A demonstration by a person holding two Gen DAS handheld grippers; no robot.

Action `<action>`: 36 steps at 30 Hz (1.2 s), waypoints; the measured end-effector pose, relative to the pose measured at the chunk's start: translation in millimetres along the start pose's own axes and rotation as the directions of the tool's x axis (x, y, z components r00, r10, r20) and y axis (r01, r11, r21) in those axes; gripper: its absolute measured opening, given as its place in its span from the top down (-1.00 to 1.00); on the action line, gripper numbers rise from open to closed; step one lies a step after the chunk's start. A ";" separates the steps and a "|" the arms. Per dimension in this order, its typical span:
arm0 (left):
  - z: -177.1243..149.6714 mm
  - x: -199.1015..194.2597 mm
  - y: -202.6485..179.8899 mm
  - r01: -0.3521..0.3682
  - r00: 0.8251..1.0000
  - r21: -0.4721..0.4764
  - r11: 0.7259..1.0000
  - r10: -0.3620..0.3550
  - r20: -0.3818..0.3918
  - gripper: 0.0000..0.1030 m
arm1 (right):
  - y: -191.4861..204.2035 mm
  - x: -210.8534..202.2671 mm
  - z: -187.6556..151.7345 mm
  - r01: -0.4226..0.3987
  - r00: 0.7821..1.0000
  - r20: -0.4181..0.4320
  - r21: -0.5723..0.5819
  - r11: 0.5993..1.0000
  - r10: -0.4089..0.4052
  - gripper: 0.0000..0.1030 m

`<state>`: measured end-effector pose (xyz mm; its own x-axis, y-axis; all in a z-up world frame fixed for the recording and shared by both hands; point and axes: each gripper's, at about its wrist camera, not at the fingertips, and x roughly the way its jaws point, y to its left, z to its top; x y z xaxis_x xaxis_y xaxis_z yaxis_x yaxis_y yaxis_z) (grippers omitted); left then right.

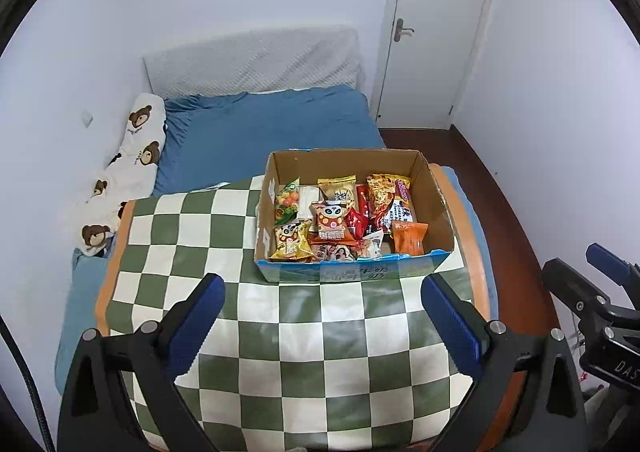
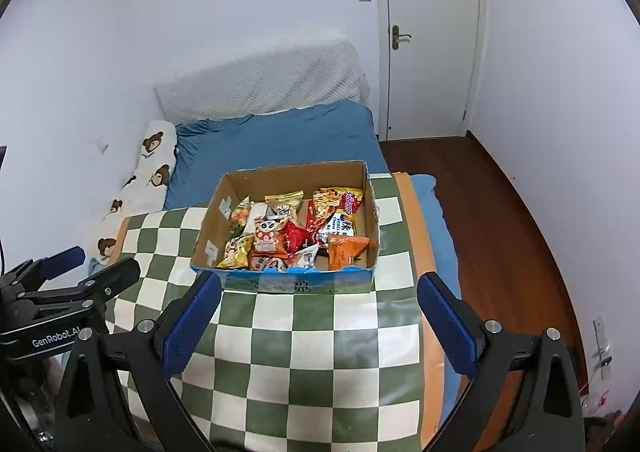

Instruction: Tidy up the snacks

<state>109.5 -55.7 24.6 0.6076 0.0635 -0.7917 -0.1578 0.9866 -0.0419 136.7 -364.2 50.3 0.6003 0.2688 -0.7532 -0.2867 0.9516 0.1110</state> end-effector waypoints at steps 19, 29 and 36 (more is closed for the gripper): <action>0.1 0.3 -2.5 -0.004 1.000 0.005 1.000 0.003 0.022 -0.99 | 6.1 -10.0 0.6 0.020 1.000 0.022 -0.014 1.000 -0.019 -0.96; 17.2 28.0 2.7 -0.046 0.999 -0.018 0.999 0.046 0.028 -0.99 | 2.5 27.9 18.0 0.069 0.998 0.011 0.002 0.998 -0.069 -0.97; 26.8 42.2 3.0 -0.059 0.998 -0.015 0.998 0.060 0.018 -0.99 | -2.0 51.5 27.0 0.102 0.995 -0.001 0.012 0.995 -0.102 -0.97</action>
<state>155.6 -46.0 7.4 0.6113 0.1251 -0.7814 -0.2054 0.9787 -0.0041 188.3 -348.3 28.7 0.6256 0.1705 -0.7613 -0.2156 0.9756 0.0413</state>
